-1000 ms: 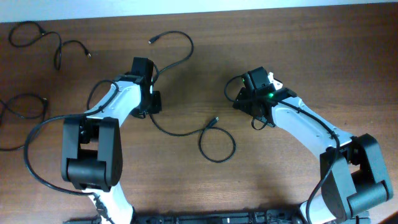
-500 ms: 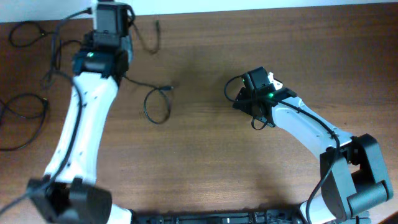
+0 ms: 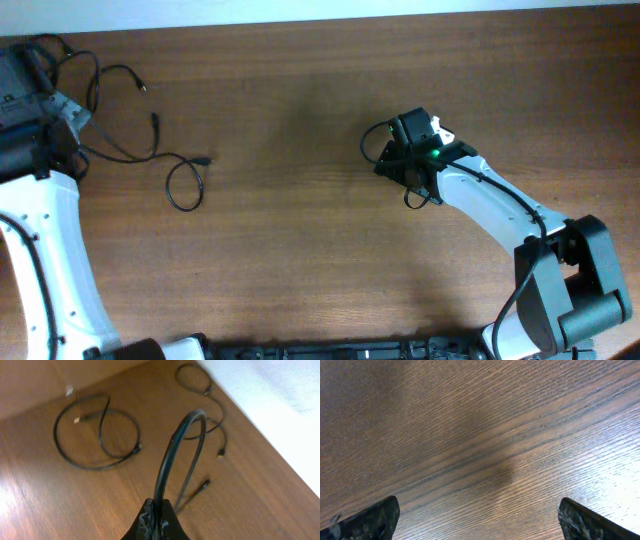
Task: Untangle cables
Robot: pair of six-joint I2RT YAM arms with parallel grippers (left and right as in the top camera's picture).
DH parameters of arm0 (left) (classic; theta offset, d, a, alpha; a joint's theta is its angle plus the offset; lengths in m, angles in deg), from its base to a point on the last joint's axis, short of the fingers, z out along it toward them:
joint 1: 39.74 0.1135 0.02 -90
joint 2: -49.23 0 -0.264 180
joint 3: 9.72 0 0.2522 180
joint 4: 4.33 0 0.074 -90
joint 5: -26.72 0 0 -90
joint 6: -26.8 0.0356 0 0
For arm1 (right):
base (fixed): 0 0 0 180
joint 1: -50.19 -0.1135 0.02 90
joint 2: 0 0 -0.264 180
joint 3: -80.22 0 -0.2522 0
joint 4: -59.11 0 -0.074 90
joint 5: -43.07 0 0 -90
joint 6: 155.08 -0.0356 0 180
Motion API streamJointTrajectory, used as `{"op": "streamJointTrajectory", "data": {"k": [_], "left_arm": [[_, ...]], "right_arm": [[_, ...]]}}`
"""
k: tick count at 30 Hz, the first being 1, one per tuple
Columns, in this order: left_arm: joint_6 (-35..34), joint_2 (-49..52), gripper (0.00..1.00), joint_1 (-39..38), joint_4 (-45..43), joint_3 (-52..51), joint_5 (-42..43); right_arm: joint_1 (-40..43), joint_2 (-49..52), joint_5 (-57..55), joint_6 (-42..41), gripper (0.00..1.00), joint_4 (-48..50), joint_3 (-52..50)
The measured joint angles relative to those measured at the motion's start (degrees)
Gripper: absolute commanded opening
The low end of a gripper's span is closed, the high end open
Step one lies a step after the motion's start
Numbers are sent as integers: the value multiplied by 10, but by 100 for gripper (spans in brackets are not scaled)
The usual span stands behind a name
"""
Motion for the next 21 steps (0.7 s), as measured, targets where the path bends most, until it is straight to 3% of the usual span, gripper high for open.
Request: {"op": "streamJointTrajectory", "data": {"k": [3, 8, 10, 14, 15, 16, 17, 19, 20, 21], "left_arm": [[-38, 60, 0, 73, -5, -52, 30], [-48, 150, 0, 104, 28, -67, 45], [-50, 165, 0, 103, -4, -90, 61], [21, 220, 0, 103, -75, -110, 127], [51, 233, 18, 103, -102, -110, 149], [71, 236, 19, 103, -110, -111, 158], [92, 236, 39, 103, -133, -112, 162], [111, 236, 57, 104, -145, -112, 169], [113, 236, 56, 104, -148, -112, 170], [120, 236, 45, 104, -153, -112, 171]], "right_arm": [[0, 0, 0, 0, 99, 0, 0], [0, 0, 0, 0, 99, 0, 0], [0, 0, 0, 0, 99, 0, 0], [0, 0, 0, 0, 99, 0, 0], [0, 0, 0, 0, 99, 0, 0], [0, 0, 0, 0, 99, 0, 0], [0, 0, 0, 0, 99, 0, 0], [0, 0, 0, 0, 99, 0, 0], [0, 0, 0, 0, 99, 0, 0], [0, 0, 0, 0, 99, 0, 0]]}}
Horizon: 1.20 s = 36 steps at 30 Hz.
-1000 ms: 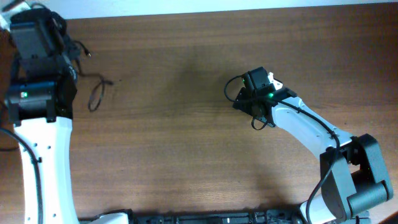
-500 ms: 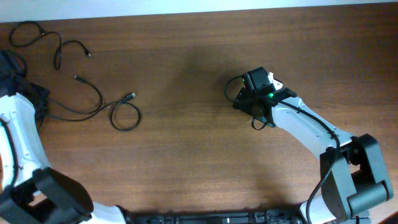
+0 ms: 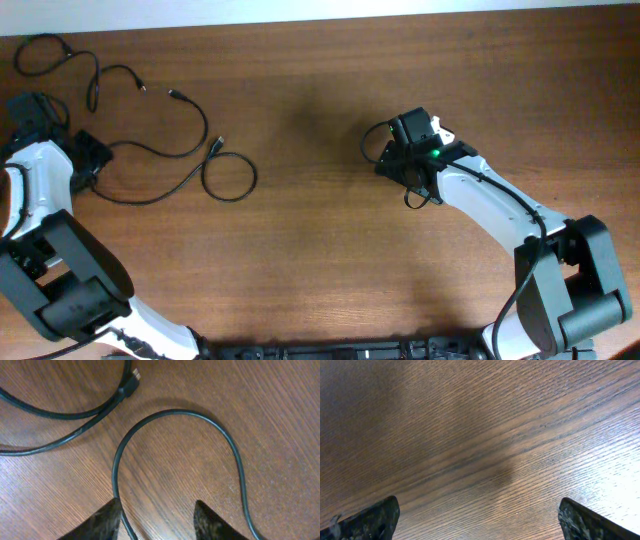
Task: Untangle cables
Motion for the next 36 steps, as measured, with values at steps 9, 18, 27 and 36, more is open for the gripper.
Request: {"op": "streamJointTrajectory", "data": {"k": [9, 18, 27, 36], "left_arm": [[109, 0, 86, -160, 57, -30, 189], [137, 0, 45, -246, 20, -103, 48], [137, 40, 0, -266, -13, -102, -4], [139, 19, 0, -251, 88, 20, -83]], "right_arm": [[0, 0, 0, 0, 99, 2, 0], [0, 0, 0, 0, 99, 2, 0], [0, 0, 0, 0, 99, 2, 0], [0, 0, 0, 0, 99, 2, 0]]}}
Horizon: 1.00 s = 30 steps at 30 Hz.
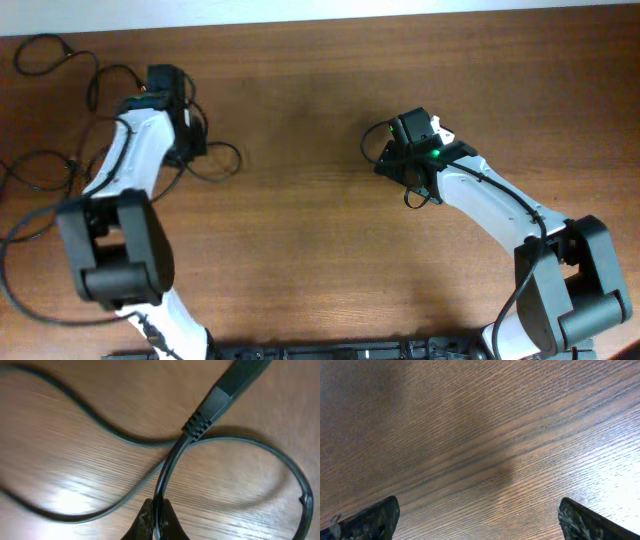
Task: Untangle cables
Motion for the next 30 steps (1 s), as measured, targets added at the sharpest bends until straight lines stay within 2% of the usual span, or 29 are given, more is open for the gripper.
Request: {"op": "streamJointTrajectory", "data": {"k": [4, 7, 12, 15, 16, 17, 18, 19, 20, 23, 24, 25, 26, 28, 30], "left_arm": [[14, -33, 0, 72, -35, 24, -136], [17, -33, 0, 109, -48, 24, -163], [28, -31, 0, 117, -67, 24, -84], [21, 6, 0, 117, -76, 24, -25], [19, 28, 10, 117, -75, 24, -5], [18, 48, 56, 117, -73, 24, 15], [14, 60, 61, 117, -70, 24, 24], [14, 64, 61, 117, -69, 24, 31], [13, 64, 72, 118, -69, 24, 32], [12, 64, 75, 119, -20, 63, 32], [12, 58, 82, 119, 10, 107, 32], [12, 47, 97, 119, 55, 139, 53], [12, 23, 99, 120, 96, 167, 101], [18, -42, 99, 119, 138, 186, 283], [61, -72, 99, 96, 169, 187, 414]], "right_arm": [[0, 0, 0, 0, 99, 0, 0], [0, 0, 0, 0, 99, 0, 0], [0, 0, 0, 0, 99, 0, 0], [0, 0, 0, 0, 99, 0, 0], [0, 0, 0, 0, 99, 0, 0], [0, 0, 0, 0, 99, 0, 0], [0, 0, 0, 0, 99, 0, 0], [0, 0, 0, 0, 99, 0, 0], [0, 0, 0, 0, 99, 0, 0], [0, 0, 0, 0, 99, -2, 0], [0, 0, 0, 0, 99, -2, 0], [0, 0, 0, 0, 99, -2, 0], [0, 0, 0, 0, 99, -1, 0], [0, 0, 13, 9, 99, -17, 0], [3, -16, 42, 114, 99, -124, 24]]}}
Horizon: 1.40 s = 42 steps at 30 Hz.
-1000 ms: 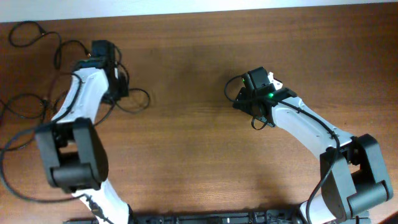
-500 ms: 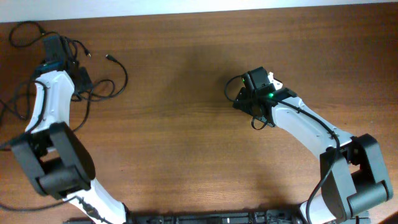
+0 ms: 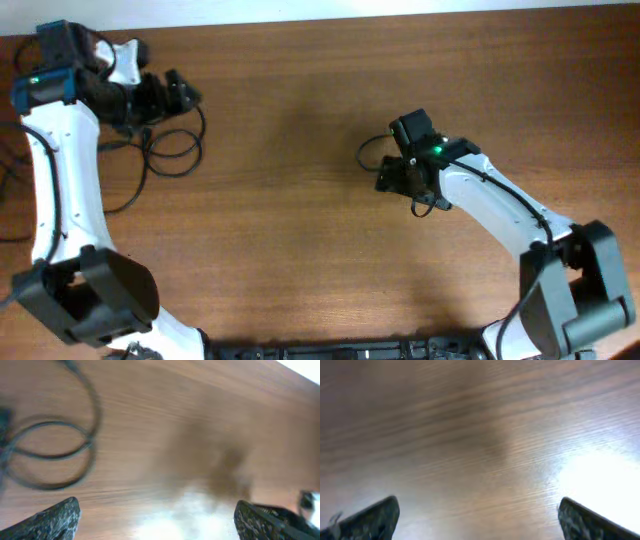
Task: Untangle cables
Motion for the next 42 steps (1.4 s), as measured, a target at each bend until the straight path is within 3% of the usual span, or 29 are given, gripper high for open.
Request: {"op": "streamJointTrajectory", "data": {"k": [2, 5, 8, 12, 15, 18, 42], "left_arm": [[12, -73, 99, -34, 17, -1, 4], [26, -236, 99, -51, 56, 7, -11], [49, -276, 99, -99, 35, -5, -30], [57, -373, 99, -222, -71, -195, -107], [42, -586, 99, -255, -143, -329, -169], [33, -658, 99, -256, -165, -366, -181], [31, -655, 99, -256, -165, -376, -185]], "right_arm": [[6, -83, -9, 24, 99, -76, 36], [7, -303, -25, 33, 99, -140, 58], [7, -422, -70, 37, 99, -236, 59], [8, -553, -104, 38, 99, -301, 51], [9, -639, -122, 39, 99, -285, 51], [8, -633, -134, 38, 99, -270, 51], [25, -634, -139, 38, 99, -272, 51]]}}
